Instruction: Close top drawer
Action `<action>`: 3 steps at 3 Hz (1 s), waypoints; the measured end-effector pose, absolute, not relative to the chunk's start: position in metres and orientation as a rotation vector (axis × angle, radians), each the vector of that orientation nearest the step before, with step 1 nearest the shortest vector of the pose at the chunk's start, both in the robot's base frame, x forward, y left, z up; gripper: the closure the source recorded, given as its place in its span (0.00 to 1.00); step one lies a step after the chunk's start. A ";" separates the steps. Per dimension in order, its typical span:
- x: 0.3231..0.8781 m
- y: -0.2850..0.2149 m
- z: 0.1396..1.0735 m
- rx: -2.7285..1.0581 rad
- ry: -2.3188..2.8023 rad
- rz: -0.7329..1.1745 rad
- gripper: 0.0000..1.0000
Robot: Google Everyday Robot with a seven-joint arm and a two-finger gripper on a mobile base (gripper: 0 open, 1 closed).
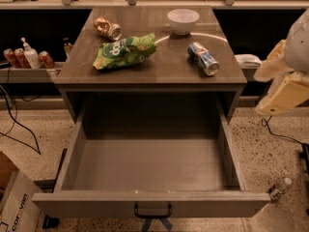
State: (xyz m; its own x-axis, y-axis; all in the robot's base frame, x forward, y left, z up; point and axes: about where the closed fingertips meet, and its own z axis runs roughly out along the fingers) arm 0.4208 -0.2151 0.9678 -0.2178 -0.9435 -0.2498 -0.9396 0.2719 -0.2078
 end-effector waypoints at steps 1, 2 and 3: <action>0.397 -0.211 0.955 -1.720 2.214 0.104 0.68; 0.368 -0.202 0.934 -1.706 2.215 0.207 0.93; 0.346 -0.185 0.891 -1.703 2.253 0.224 1.00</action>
Offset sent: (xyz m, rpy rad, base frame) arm -0.0893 0.0212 -0.0687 0.1945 0.1674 0.0262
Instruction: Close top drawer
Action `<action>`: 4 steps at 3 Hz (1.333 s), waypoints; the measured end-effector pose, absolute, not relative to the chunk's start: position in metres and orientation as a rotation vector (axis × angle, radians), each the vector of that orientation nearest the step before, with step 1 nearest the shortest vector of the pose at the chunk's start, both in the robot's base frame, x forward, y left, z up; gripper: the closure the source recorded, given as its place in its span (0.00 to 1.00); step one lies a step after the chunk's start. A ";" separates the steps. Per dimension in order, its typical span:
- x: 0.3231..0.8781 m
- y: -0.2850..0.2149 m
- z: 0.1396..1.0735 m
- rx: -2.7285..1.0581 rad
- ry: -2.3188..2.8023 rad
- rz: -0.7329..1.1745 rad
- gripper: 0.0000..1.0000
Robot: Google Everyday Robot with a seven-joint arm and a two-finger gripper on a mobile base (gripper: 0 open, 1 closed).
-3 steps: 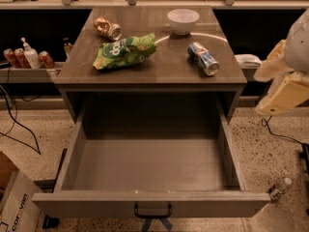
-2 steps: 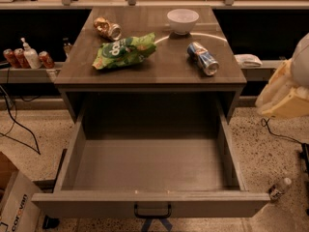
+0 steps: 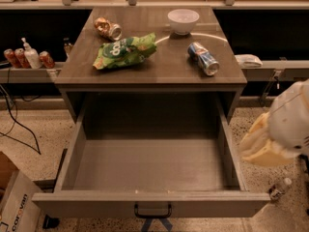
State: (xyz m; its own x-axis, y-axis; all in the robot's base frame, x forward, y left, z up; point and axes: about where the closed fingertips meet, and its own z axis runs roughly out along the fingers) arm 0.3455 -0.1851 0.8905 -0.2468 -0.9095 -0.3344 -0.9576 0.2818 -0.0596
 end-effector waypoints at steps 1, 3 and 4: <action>0.340 -0.171 0.855 -1.703 2.279 0.235 1.00; 0.336 -0.159 0.818 -1.708 2.311 0.271 1.00; 0.330 -0.163 0.799 -1.715 2.341 0.298 1.00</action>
Offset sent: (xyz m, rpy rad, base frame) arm -0.0122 0.0388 -0.1116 -0.0031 0.1053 -0.0233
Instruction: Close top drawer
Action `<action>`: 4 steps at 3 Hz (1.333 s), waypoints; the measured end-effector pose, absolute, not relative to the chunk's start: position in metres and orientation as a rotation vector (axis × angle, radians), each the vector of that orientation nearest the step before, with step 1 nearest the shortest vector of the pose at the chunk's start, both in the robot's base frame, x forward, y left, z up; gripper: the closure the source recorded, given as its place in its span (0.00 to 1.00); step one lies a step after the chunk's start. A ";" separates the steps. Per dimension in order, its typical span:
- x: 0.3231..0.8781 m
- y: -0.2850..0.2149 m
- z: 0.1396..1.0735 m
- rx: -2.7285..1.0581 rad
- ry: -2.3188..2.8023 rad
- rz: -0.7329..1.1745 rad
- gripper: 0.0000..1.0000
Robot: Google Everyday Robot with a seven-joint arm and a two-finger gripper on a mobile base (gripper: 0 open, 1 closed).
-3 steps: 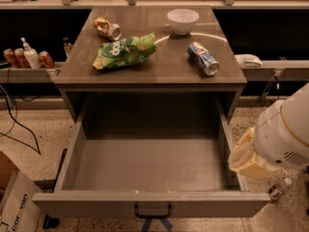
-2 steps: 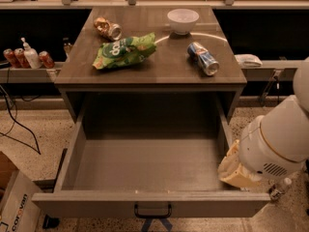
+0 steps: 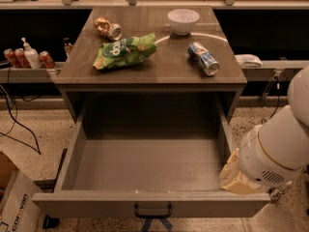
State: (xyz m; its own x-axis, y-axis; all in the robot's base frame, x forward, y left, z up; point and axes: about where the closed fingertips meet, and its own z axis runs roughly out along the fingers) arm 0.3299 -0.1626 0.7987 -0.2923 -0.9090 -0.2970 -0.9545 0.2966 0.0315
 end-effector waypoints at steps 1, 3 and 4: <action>0.323 -0.163 0.772 -1.736 2.361 0.330 1.00; 0.314 -0.165 0.713 -1.727 2.388 0.416 1.00; 0.315 -0.169 0.687 -1.702 2.387 0.425 1.00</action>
Offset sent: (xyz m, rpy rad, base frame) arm -0.0180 -0.0019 -0.0974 0.0303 0.1203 0.0070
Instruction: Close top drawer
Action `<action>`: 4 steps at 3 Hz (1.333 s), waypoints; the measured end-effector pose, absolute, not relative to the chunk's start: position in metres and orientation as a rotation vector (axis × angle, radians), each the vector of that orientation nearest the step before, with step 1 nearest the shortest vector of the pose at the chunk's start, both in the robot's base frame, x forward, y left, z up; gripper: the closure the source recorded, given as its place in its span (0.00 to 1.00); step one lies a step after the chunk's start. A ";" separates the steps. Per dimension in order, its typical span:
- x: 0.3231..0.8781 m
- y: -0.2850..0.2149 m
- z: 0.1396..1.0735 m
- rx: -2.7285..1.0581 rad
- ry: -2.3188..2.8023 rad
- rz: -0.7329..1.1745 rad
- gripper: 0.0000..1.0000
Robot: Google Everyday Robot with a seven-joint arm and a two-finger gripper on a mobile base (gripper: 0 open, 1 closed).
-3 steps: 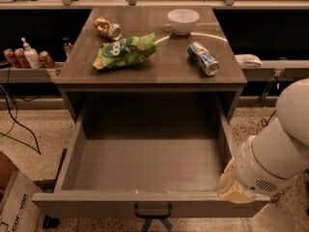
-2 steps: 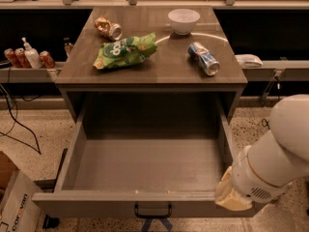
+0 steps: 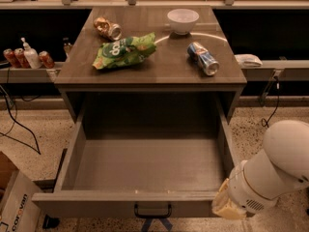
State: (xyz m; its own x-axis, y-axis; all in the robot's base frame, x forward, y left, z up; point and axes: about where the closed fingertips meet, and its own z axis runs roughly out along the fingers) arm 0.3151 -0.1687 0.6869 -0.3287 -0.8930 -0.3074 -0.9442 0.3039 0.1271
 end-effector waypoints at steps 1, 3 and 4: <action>0.324 -0.172 0.674 -1.680 2.378 0.408 1.00; 0.368 -0.178 0.664 -1.616 2.332 0.332 1.00; 0.395 -0.186 0.670 -1.575 2.304 0.287 1.00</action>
Offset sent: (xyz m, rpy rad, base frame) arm 0.0525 -0.0101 -0.0446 0.0229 -0.0954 -0.0559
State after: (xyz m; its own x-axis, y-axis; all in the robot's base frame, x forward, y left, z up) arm 0.3950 -0.1856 0.6702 -0.3312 -0.8625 -0.3827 -0.9300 0.3668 -0.0218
